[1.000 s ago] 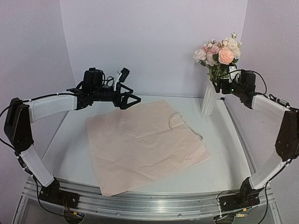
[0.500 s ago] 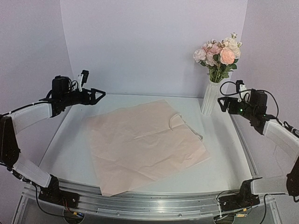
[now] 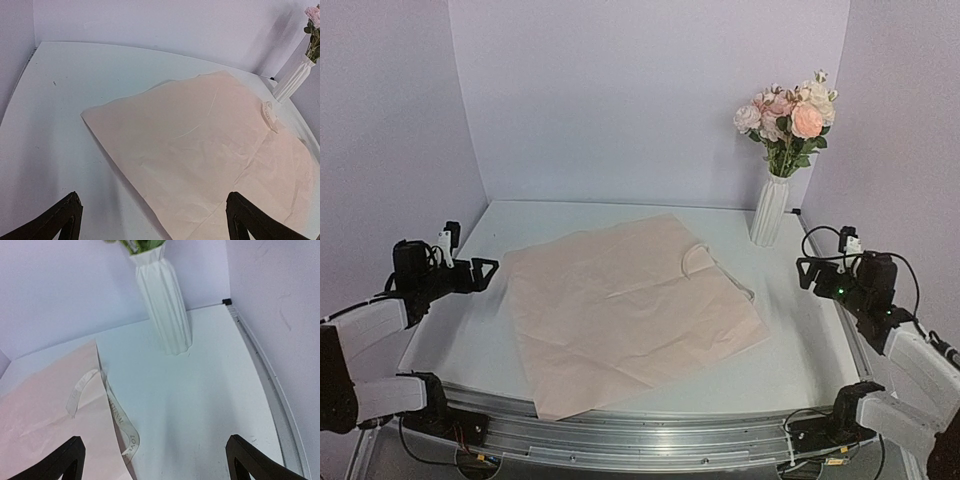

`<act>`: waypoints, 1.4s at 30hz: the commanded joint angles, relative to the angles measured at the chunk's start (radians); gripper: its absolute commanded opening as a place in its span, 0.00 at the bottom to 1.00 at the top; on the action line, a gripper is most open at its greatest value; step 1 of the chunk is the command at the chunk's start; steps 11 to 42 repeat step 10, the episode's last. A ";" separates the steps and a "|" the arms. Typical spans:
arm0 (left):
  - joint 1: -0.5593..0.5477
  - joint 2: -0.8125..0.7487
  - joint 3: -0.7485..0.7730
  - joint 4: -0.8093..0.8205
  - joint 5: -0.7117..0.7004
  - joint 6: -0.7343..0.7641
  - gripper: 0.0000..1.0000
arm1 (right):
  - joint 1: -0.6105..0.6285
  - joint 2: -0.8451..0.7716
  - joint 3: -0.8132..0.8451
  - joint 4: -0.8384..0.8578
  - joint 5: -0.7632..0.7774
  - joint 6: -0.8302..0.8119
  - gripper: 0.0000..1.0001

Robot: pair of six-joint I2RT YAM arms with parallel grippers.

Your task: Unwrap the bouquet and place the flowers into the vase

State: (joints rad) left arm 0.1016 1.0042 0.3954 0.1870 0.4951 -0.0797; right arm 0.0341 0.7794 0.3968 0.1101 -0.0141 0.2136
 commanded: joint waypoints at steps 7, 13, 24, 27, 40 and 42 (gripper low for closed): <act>0.097 -0.194 -0.173 0.165 0.094 0.050 1.00 | 0.003 -0.059 -0.049 0.033 0.152 0.059 0.97; 0.099 -0.194 -0.168 0.136 0.105 0.063 1.00 | 0.003 -0.075 -0.053 0.032 0.147 0.032 0.95; 0.099 -0.194 -0.168 0.136 0.105 0.063 1.00 | 0.003 -0.075 -0.053 0.032 0.147 0.032 0.95; 0.099 -0.194 -0.168 0.136 0.105 0.063 1.00 | 0.003 -0.075 -0.053 0.032 0.147 0.032 0.95; 0.099 -0.194 -0.168 0.136 0.105 0.063 1.00 | 0.003 -0.075 -0.053 0.032 0.147 0.032 0.95; 0.099 -0.194 -0.168 0.136 0.105 0.063 1.00 | 0.003 -0.075 -0.053 0.032 0.147 0.032 0.95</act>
